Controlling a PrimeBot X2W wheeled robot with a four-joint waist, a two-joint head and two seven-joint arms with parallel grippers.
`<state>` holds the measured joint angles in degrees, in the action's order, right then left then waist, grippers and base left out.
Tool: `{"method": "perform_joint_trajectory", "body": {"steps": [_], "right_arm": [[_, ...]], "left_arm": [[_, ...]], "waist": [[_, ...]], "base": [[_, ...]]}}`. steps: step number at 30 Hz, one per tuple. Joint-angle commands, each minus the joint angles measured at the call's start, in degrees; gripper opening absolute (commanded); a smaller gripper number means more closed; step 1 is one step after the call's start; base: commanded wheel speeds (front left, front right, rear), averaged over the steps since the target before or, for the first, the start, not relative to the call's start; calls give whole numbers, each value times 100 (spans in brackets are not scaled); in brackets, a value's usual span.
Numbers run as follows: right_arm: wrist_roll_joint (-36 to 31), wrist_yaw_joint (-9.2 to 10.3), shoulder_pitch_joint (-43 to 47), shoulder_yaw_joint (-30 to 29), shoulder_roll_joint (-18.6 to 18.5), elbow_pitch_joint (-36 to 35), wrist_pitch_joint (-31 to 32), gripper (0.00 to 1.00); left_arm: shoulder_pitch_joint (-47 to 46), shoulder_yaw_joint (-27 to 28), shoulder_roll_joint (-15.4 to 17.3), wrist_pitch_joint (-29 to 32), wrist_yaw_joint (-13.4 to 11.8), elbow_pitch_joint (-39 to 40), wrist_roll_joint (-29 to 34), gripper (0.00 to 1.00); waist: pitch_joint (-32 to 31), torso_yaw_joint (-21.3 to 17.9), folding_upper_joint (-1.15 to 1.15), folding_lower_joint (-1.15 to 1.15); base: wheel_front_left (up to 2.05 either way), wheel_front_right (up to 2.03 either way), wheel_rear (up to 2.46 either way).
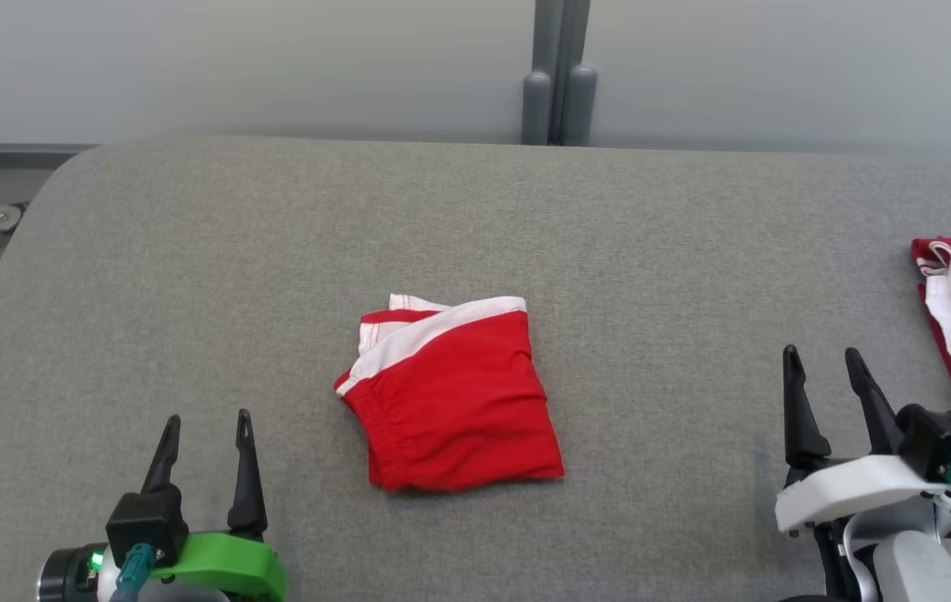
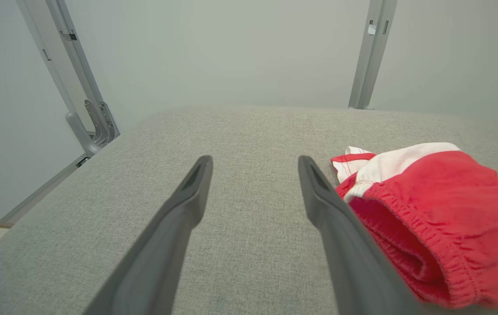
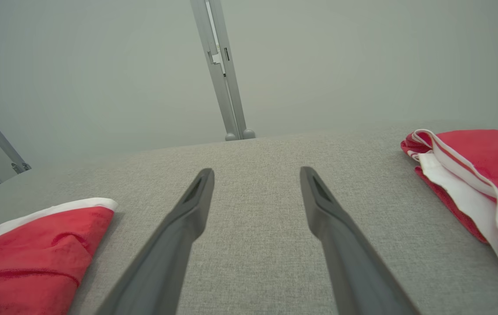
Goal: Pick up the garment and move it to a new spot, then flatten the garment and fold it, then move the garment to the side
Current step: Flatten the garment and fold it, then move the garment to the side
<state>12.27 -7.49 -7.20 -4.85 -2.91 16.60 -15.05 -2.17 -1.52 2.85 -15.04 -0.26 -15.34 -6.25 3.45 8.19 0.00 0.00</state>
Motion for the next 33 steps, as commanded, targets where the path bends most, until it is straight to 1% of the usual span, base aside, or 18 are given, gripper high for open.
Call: {"method": "perform_joint_trajectory", "body": {"steps": [1, 5, 10, 19, 24, 28, 33], "right_arm": [[-90, 2, 204, 7, -7, -121, -12, 100], [-58, 2, 444, 81, -5, -234, -13, 100], [1, 2, 735, 212, -7, -305, -13, 100], [4, 2, 943, 409, -9, -397, -13, 100], [76, 2, 948, 534, -8, -358, -12, 100], [42, 2, 743, 907, -3, -181, -12, 100], [226, 2, 224, 1491, -7, 274, -13, 100]], "left_arm": [[127, 57, 15, -13, 68, -29, 92, 100], [222, 83, 15, -13, 123, -59, 162, 100], [394, 92, 16, -13, 132, -60, 93, 100], [550, 105, 15, -13, 196, -46, 207, 100], [530, 53, 15, -13, 163, -14, 164, 100], [422, -77, 16, -13, 166, 14, 102, 100], [190, -377, 15, -13, 160, 49, 39, 100]], "waist": [[-205, -263, 0, 0], [-287, -318, 0, 0], [-400, -397, 0, 0], [-421, -415, 0, 0], [-387, -375, 0, 0], [-284, -227, 0, 0], [8, 245, 0, 0]], "base": [[0, 0, 0], [0, 0, 0], [0, 0, 0], [0, 0, 0], [0, 0, 0], [0, 0, 0], [0, 0, 0]]}}
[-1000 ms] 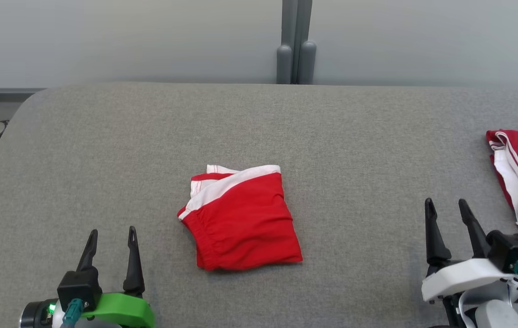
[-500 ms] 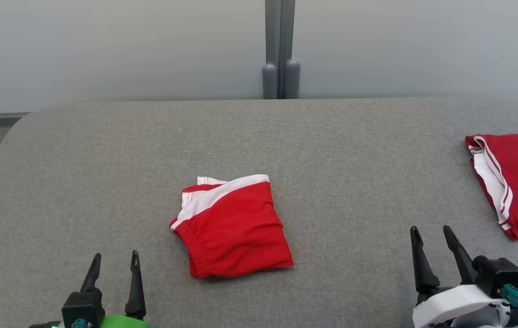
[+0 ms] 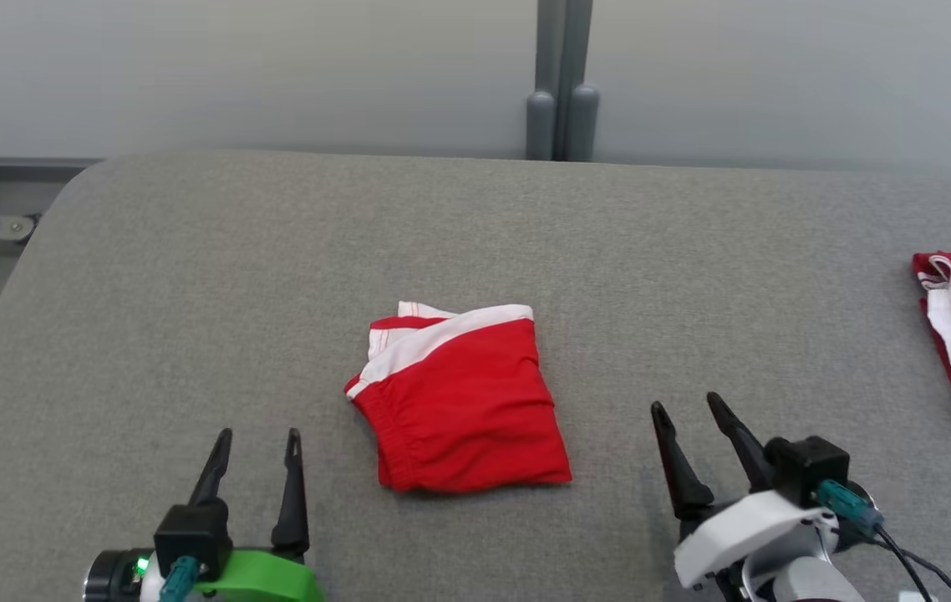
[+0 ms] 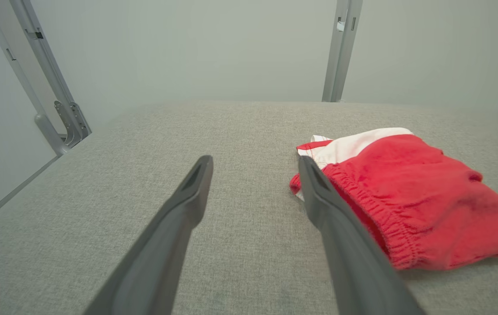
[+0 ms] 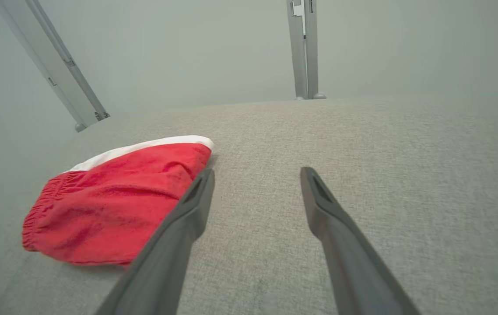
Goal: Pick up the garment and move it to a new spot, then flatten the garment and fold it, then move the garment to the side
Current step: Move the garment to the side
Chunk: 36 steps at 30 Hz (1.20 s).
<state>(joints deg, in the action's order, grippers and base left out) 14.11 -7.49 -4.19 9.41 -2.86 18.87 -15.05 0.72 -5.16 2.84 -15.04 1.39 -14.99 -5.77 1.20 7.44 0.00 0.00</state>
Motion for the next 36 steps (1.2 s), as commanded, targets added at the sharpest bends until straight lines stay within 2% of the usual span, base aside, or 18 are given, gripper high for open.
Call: {"method": "perform_joint_trajectory", "body": {"steps": [1, 6, 10, 14, 20, 21, 22, 23, 26, 30, 36], "right_arm": [[73, 2, -226, 138, -12, 117, -13, 100], [402, 2, -869, 357, -16, 830, -13, 100], [862, 2, -1266, 496, -19, 1437, -13, 100], [1344, 2, -1514, 681, -20, 1961, -13, 100], [1620, 1, -1807, 828, -16, 2719, -11, 100], [1696, 0, -1819, 900, 0, 2772, -1, 78], [1726, -1, -1849, 970, 6, 2793, 1, 12], [1792, -1, -1874, 1037, 15, 2767, 1, 0], [1719, 0, -1961, 998, -11, 2627, 1, 0], [1557, 5, -1912, 768, -35, 2451, -7, 0], [1451, 6, -1633, 495, -23, 2291, -7, 0]], "left_arm": [[-151, -125, 14, -13, 1, 22, -21, 100], [-308, -477, 15, -13, -40, -13, -89, 100], [-330, -518, 13, -13, -98, -4, -103, 100], [-327, -522, 12, -13, -119, 11, -104, 100], [-373, -572, 12, -13, -147, 43, -167, 100], [-379, -567, 12, -13, -159, 49, -173, 100], [-376, -558, 12, -13, -172, 48, -166, 100], [-371, -540, 12, -13, -191, 45, -165, 100], [-360, -502, 12, -13, -175, 52, -135, 100], [-363, -418, 14, -13, -136, 54, -47, 100], [-372, -253, 15, -13, -53, 73, 49, 100]], "waist": [[295, 455, 0, 0], [535, 1094, 0, 0], [669, 1484, 0, 0], [766, 1734, 0, 0], [850, 1879, 0, 0], [857, 1876, 0, 0], [858, 1861, 0, 0], [858, 1827, 0, 0], [828, 1643, 0, 0], [713, 1205, 0, 0], [505, 107, 0, 0]], "base": [[0, 0, 0], [0, 0, 0], [0, 0, 0], [0, 0, 0], [0, 0, 0], [0, 0, 0], [0, 0, 0], [0, 0, 0], [0, 0, 0], [0, 0, 0], [0, 0, 0]]}}
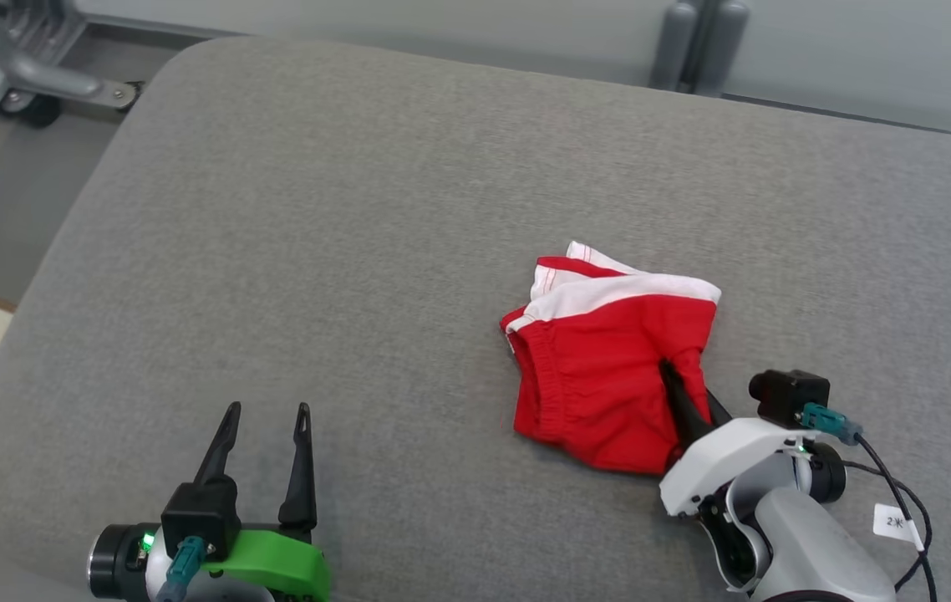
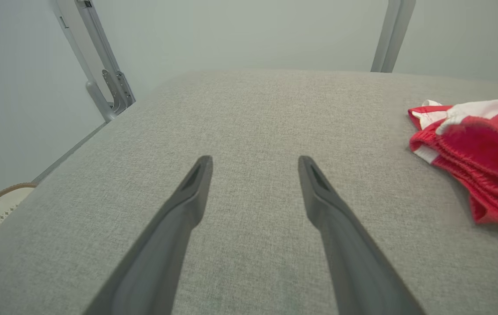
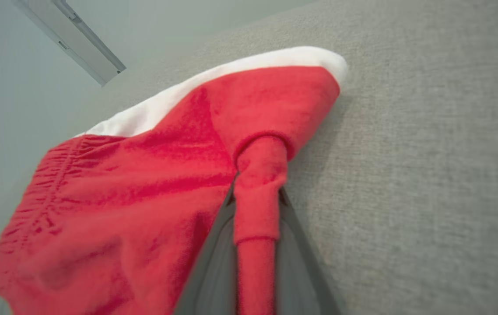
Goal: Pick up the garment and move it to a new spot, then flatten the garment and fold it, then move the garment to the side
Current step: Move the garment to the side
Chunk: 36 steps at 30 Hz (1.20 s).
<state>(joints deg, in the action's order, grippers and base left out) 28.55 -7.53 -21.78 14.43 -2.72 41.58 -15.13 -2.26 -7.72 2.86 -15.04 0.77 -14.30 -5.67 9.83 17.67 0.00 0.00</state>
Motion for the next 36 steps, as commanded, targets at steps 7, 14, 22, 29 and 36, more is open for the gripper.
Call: {"method": "perform_joint_trajectory", "body": {"steps": [7, 14, 22, 29, 36], "right_arm": [[-288, 11, 475, -304, -37, -32, 2, 0], [-373, 10, 756, -504, -26, -268, -3, 0], [-448, 10, 915, -329, -27, -548, -4, 0], [-1093, 7, 414, 261, -262, -542, -4, 0], [-1373, 7, -802, 510, -820, -149, -4, 0]], "left_arm": [[-123, 0, 14, -13, 31, 5, -67, 100], [-146, -99, 16, -13, 42, 20, -117, 100], [-307, -131, 16, -13, 143, 49, -119, 100], [-442, -244, 21, -13, 179, 21, -108, 100], [-622, -217, 20, -13, 220, 108, -4, 100]], "waist": [[-556, -2362, 0, 0], [-529, -3409, 0, 0], [-264, -3764, 0, 0], [-39, -3309, 0, 0], [403, -2649, 0, 0]], "base": [[0, 0, 0], [0, 0, 0], [0, 0, 0], [0, 0, 0], [0, 0, 0]]}}
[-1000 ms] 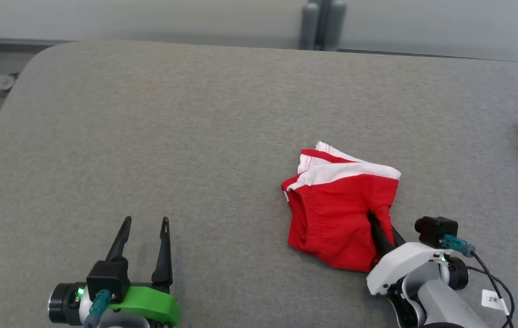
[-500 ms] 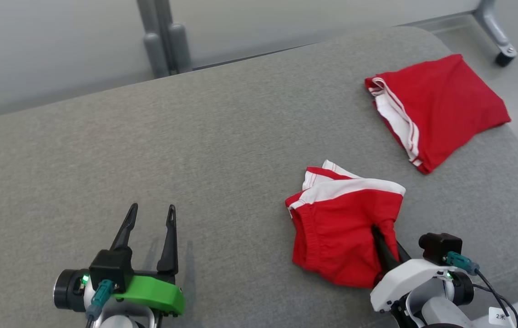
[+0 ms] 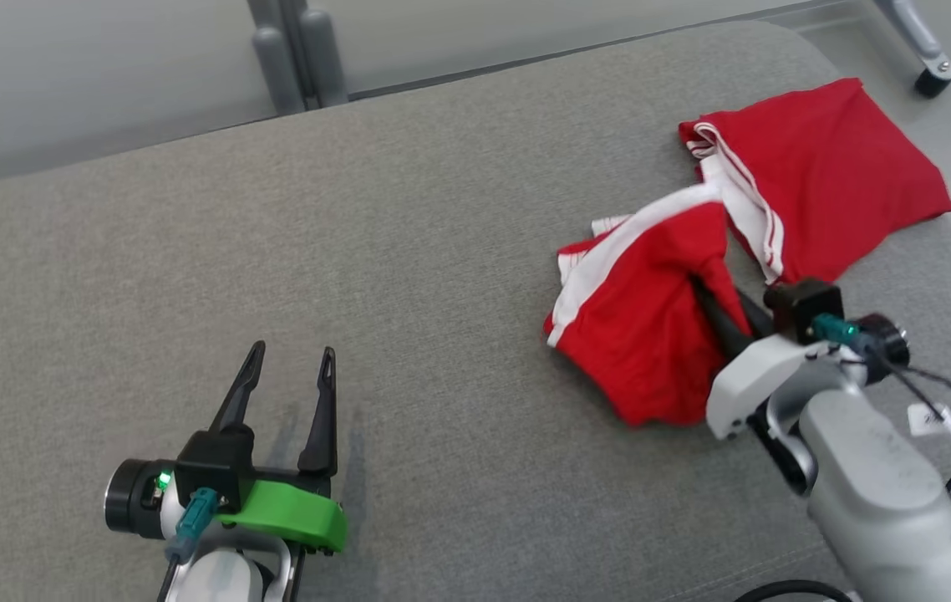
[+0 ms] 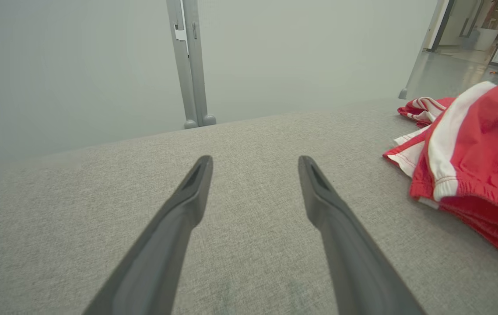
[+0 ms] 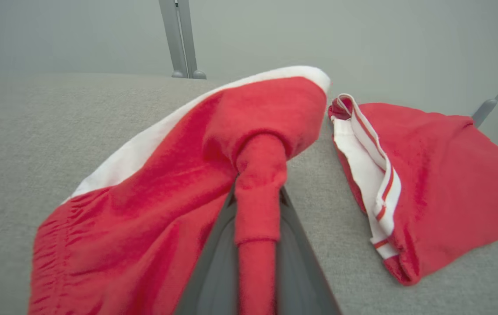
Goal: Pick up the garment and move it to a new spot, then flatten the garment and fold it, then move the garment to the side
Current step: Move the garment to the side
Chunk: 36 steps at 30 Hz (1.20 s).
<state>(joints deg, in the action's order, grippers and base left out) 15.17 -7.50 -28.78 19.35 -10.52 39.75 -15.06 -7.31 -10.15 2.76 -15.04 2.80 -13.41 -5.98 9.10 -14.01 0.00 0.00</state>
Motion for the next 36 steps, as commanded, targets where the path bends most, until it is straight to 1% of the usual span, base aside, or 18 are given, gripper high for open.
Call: {"method": "perform_joint_trajectory", "body": {"steps": [1, 3, 8, 15, 22, 26, 27, 28, 29, 30, 34, 36], "right_arm": [[-71, 4, -301, 36, -151, 106, -12, 0], [-115, 5, -678, 47, -360, 298, -7, 0], [-220, 7, -1450, -143, -1032, 849, 54, 0], [-336, 7, -1995, -550, -1905, 1404, 73, 0], [-603, 7, -2150, -1082, -2470, 1876, 109, 0], [-852, 8, -2186, -1459, -2634, 2113, 104, 0], [-932, 8, -2210, -1614, -2686, 2150, 90, 7], [-1068, 8, -2216, -1730, -2727, 2167, 74, 58], [-1068, 8, -2216, -1730, -2727, 2167, 74, 58], [-1188, 8, -2217, -1858, -2731, 2204, 73, 100], [-1698, 8, -2211, -2546, -2705, 2138, 30, 100], [-1978, 8, -2128, -2930, -2604, 1985, 7, 100]], "left_arm": [[-143, 23, 31, -13, 24, 32, 34, 100], [-203, 29, 30, -13, 30, 58, 54, 100], [-341, 46, 29, -13, 2, 120, -7, 100], [-434, 141, 27, -13, 52, 177, 131, 100], [-458, 170, 28, -13, 99, 193, 175, 100], [-470, 176, 27, -13, 112, 197, 213, 100], [-468, 187, 27, -13, 113, 198, 210, 100], [-462, 199, 27, -13, 113, 193, 195, 100], [-462, 199, 27, -13, 113, 193, 195, 100], [-457, 216, 27, -13, 116, 186, 190, 100], [-454, 274, 27, -13, 119, 162, 195, 100], [-464, 270, 26, -13, 107, 146, 194, 100]], "waist": [[555, 606, 0, 0], [687, 746, 0, 0], [1004, 1043, 0, 0], [1223, 1250, 0, 0], [1303, 1366, 0, 0], [1336, 1408, 0, 0], [1346, 1411, 0, 0], [1354, 1413, 0, 0], [1354, 1413, 0, 0], [1358, 1413, 0, 0], [1360, 1400, 0, 0], [1333, 1395, 0, 0]], "base": [[0, 0, 0], [0, 0, 0], [0, 0, 0], [0, 0, 0], [0, 0, 0], [0, 0, 0], [0, 0, 0], [0, 0, 0], [0, 0, 0], [0, 0, 0], [0, 0, 0], [0, 0, 0]]}}
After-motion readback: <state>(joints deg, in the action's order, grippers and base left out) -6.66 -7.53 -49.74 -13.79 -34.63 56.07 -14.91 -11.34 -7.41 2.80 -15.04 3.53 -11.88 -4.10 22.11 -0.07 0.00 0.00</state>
